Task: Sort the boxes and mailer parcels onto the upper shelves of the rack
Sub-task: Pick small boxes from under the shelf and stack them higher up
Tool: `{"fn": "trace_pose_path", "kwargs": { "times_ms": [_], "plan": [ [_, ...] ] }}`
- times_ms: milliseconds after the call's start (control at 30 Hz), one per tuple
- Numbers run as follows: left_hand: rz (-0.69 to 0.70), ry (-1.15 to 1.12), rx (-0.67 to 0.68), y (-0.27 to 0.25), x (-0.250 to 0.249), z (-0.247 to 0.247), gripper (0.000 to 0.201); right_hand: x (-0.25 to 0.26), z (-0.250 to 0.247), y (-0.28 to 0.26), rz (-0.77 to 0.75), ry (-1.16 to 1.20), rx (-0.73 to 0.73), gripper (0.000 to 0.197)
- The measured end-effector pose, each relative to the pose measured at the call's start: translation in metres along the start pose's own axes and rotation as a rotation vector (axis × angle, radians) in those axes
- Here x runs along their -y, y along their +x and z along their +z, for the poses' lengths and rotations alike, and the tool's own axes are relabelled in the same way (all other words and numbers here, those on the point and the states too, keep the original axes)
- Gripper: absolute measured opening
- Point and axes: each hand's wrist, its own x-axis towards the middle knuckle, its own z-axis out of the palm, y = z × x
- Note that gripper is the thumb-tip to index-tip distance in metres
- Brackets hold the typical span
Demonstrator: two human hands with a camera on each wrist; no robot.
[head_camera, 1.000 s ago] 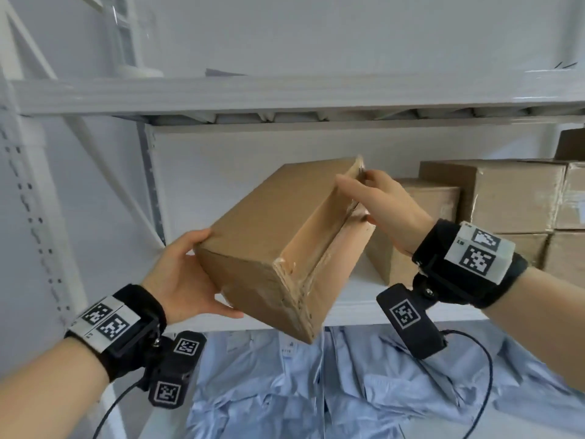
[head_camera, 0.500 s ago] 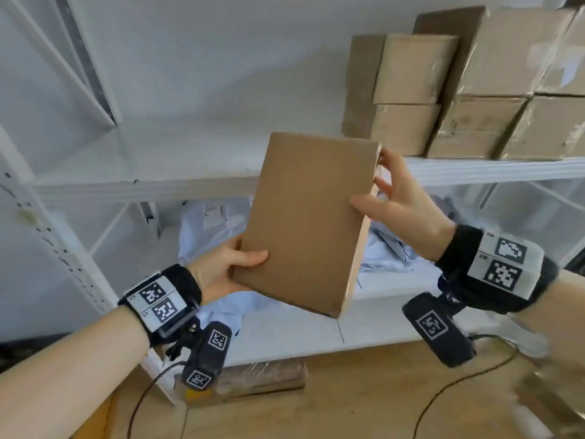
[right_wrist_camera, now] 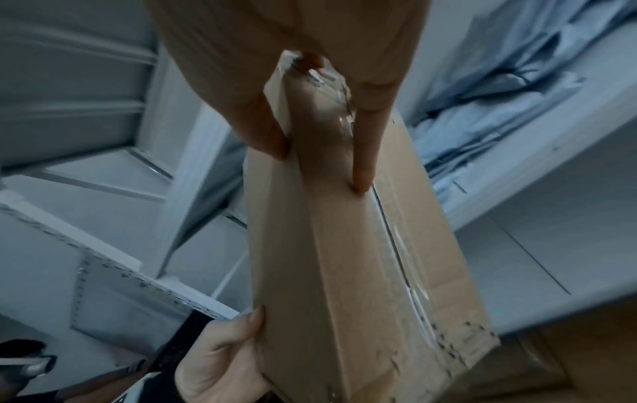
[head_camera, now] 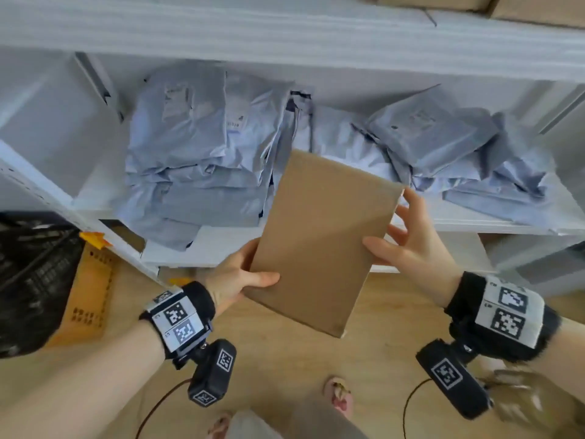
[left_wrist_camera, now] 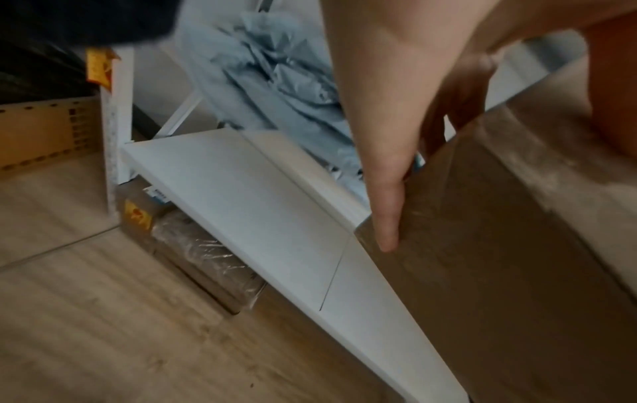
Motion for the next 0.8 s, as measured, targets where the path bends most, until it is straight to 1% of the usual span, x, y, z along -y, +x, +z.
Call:
{"fn": "trace_pose_path", "kwargs": {
  "times_ms": [100, 167, 267, 333, 433, 567, 800],
  "plan": [
    [-0.051, -0.013, -0.064, 0.022, 0.039, 0.021, 0.076, -0.046, -0.02, 0.021, 0.105, 0.003, 0.079, 0.082],
    [-0.082, 0.004, -0.087, 0.036, 0.064, 0.032, 0.074, -0.08, -0.027, 0.032, 0.177, -0.006, 0.106, 0.082],
    [-0.14, 0.047, -0.115, 0.057, 0.102, 0.037, 0.075, -0.133, -0.028, 0.045, 0.287, -0.019, 0.124, 0.083],
    [-0.176, 0.078, -0.108, 0.074, 0.129, 0.035, 0.076, -0.169, -0.024, 0.052, 0.374, -0.023, 0.135, 0.085],
    [-0.243, 0.124, -0.08, 0.101, 0.172, 0.027, 0.08, -0.226, -0.013, 0.061, 0.486, -0.011, 0.122, 0.086],
    [-0.331, 0.157, -0.052, 0.143, 0.239, 0.006, 0.082, -0.316, 0.011, 0.072, 0.589, 0.025, 0.085, 0.083],
    [-0.412, 0.219, -0.024, 0.235, 0.383, -0.035, 0.082, -0.499, 0.059, 0.102, 0.709, 0.091, 0.011, 0.076]
  ]
}}
